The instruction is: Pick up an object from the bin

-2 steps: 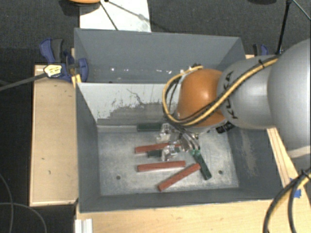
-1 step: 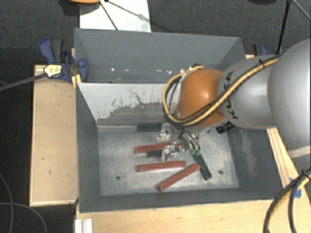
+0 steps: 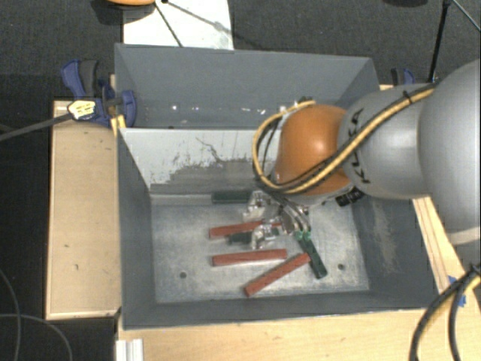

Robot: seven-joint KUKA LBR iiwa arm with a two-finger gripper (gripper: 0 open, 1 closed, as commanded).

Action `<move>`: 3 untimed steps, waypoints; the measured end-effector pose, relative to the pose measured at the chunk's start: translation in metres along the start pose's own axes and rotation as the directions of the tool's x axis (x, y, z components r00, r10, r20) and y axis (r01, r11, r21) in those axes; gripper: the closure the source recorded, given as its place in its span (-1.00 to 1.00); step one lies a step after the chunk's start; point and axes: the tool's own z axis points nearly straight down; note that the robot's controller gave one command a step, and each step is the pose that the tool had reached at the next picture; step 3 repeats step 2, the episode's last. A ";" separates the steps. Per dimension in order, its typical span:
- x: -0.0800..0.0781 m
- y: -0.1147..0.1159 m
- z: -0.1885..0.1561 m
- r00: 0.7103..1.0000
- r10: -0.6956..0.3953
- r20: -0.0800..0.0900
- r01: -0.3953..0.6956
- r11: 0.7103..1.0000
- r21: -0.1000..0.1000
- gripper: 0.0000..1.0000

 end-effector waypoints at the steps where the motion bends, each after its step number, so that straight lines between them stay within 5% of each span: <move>1: 0.002 0.000 -0.014 1.000 0.001 -0.007 -0.001 1.000 0.000 1.00; 3: 0.001 0.000 -0.034 1.000 0.002 -0.005 -0.002 1.000 0.001 1.00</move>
Offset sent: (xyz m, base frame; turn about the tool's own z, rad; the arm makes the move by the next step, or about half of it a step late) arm 0.0002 -0.0001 0.0628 0.0000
